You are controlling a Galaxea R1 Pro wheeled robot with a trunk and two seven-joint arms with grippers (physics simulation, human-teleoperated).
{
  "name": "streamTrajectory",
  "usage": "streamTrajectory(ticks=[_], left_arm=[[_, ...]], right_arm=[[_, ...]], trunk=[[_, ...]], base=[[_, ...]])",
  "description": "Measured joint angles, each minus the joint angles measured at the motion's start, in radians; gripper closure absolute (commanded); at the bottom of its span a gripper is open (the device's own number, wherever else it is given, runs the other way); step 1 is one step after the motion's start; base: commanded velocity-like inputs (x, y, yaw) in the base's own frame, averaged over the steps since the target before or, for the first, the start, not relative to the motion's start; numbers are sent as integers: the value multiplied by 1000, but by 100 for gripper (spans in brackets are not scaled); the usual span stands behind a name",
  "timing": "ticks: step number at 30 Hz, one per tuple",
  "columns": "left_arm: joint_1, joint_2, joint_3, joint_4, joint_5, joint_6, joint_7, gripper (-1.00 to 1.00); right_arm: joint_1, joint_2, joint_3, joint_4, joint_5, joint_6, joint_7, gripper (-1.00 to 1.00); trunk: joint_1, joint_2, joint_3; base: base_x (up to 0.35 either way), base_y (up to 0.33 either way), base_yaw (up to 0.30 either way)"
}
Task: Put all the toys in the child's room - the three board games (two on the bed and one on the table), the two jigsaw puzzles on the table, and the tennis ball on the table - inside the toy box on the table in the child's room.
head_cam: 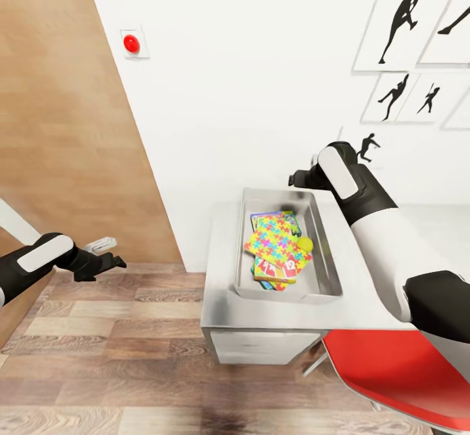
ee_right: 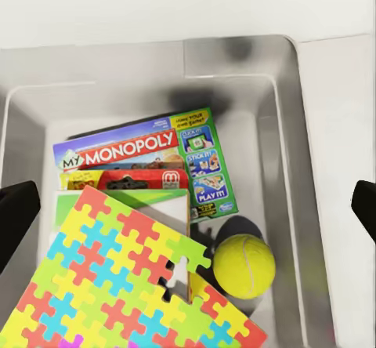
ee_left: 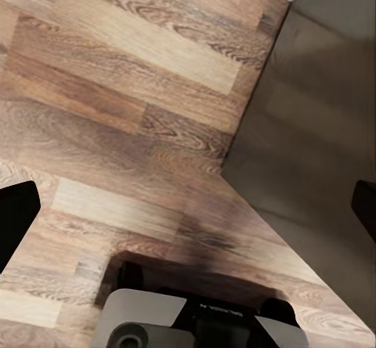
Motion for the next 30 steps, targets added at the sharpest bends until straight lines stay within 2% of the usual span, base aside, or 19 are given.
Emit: streamTrajectory(ticks=[5,8,10,13,16,21,30], left_arm=[[0,-1,-1,-4,-1,5,0,-100],[0,-2,-2,-5,-1,6,0,-100],[0,-2,-2,-8,0,7,0,-100],[0,-2,1,-10,0,15,0,-100],[0,-2,2,-11,-1,22,0,-100],[0,-2,0,-11,0,25,0,-100],[0,-2,-1,-12,0,44,1,-100]], right_arm=[[-4,-19,9,47,4,0,-1,-100],[-34,-32,35,126,7,0,-1,-100],[-66,-35,60,183,7,0,-2,-100],[-143,-30,126,316,8,-1,-2,-100],[-208,-25,165,431,9,-1,0,-100],[-265,-20,184,544,8,-2,10,-100],[-283,-19,199,594,7,-2,41,-100]], trunk=[[0,0,8],[0,0,13],[0,0,16],[0,0,21],[0,0,26],[0,0,34],[0,0,49]], base=[[0,0,-43],[0,0,-59],[0,0,-65],[0,0,-84],[0,0,-103],[0,0,-110],[0,0,-105]])
